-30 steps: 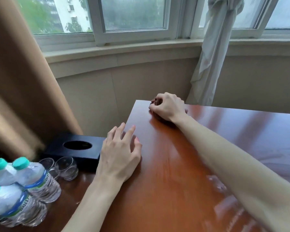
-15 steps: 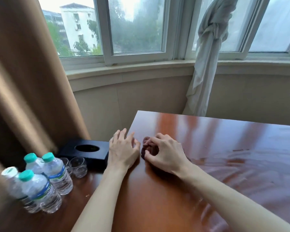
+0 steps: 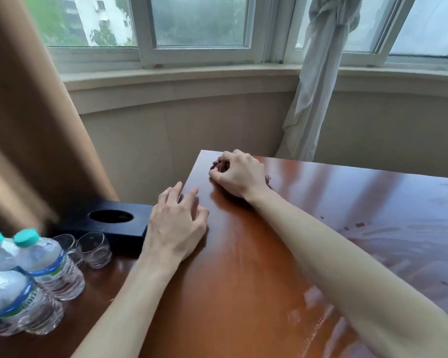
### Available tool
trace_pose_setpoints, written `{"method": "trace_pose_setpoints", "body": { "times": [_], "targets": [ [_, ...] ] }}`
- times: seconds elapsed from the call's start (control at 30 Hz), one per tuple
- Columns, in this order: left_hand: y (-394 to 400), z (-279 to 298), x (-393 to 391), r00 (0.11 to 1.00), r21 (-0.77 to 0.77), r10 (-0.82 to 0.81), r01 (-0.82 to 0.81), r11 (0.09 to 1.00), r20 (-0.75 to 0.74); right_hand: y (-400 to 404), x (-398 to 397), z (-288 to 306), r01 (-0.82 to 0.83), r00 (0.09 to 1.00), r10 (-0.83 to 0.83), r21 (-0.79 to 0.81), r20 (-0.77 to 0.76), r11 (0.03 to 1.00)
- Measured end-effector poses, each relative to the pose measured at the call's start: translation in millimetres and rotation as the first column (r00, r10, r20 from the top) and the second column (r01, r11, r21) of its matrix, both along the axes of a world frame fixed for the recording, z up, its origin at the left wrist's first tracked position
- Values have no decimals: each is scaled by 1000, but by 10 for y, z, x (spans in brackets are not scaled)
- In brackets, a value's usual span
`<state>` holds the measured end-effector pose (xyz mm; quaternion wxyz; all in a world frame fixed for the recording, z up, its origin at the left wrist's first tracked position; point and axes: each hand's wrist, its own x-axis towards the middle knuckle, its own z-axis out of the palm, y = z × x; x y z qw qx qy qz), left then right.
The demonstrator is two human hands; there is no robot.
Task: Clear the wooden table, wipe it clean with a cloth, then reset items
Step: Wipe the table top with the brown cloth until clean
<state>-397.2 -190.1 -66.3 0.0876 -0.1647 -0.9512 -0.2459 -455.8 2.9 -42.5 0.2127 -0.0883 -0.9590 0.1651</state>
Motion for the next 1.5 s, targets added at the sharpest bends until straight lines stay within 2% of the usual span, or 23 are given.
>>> {"method": "trace_pose_setpoints", "body": {
  "times": [0.17, 0.23, 0.33, 0.4, 0.5, 0.67, 0.77, 0.83, 0.87, 0.93, 1.0, 1.07, 1.13, 1.23, 1.3, 1.4, 1.47, 1.5],
  "targets": [
    [-14, -51, -19, 1000, -1, -3, 3, 1000, 23, -62, -1010, 34, 49, 999, -48, -27, 15, 998],
    [-15, -49, -38, 998, 7, -4, 3, 1000, 59, -92, -1135, 22, 37, 999, -36, -21, 19, 999],
    [-23, -6, -34, 998, 35, -46, 45, 998, 44, -208, -911, 22, -29, 999, 30, -14, 24, 999],
    [-72, 91, 15, 998, 124, -54, 49, 991, 38, -404, -548, 29, -91, 995, 91, -7, 32, 996],
    [-325, 302, 194, 999, 206, 47, -46, 978, 0, -800, 186, 30, -213, 974, 215, -28, 73, 977],
    [-1088, 593, 899, 994, 49, 48, -43, 998, -97, -1444, 1620, 71, -354, 935, 353, 16, 29, 935],
    [-1414, 568, 1466, 998, 124, 67, -65, 990, -18, -1717, 2612, 83, -525, 851, 524, -5, -41, 851],
    [-1540, 424, 1863, 998, 213, 65, -65, 975, 4, -1729, 3148, 81, -643, 766, 643, -17, 1, 766],
    [-1588, 341, 2036, 998, 252, 68, -67, 965, 5, -1668, 3231, 107, -655, 755, 656, -33, 14, 755],
    [-1656, 175, 2304, 994, 312, 109, -108, 944, 15, -1527, 3001, 187, -536, 844, 536, -33, 24, 844],
    [-1710, 14, 2472, 987, 339, 155, -161, 927, 45, -1437, 2491, 276, -281, 958, 283, -53, 36, 958],
    [-1759, -71, 2543, 982, 376, 182, -189, 907, 52, -1502, 2164, 267, -84, 994, 90, -104, 56, 991],
    [-1770, -73, 2518, 977, 445, 209, -203, 872, 36, -1801, 2281, 222, -82, 995, 85, -42, 61, 996],
    [-1643, -58, 2374, 984, 494, 177, -166, 853, 26, -2069, 3032, 127, -338, 941, 339, -21, 25, 941],
    [-1540, -107, 2331, 994, 412, 102, -83, 907, -26, -1838, 3500, 133, -409, 910, 411, -45, 54, 912],
    [-1530, -188, 2288, 986, 224, 5, 33, 974, -167, -1092, 3538, 107, -145, 989, 144, 14, 39, 989],
    [-1547, -140, 2246, 979, 85, -87, 104, 991, -185, -823, 3332, 167, 75, 997, -75, 12, 25, 997],
    [-1557, -98, 2253, 970, 11, -147, 152, 988, -192, -888, 3279, 188, 124, 992, -125, 41, 13, 991]
  ]
}}
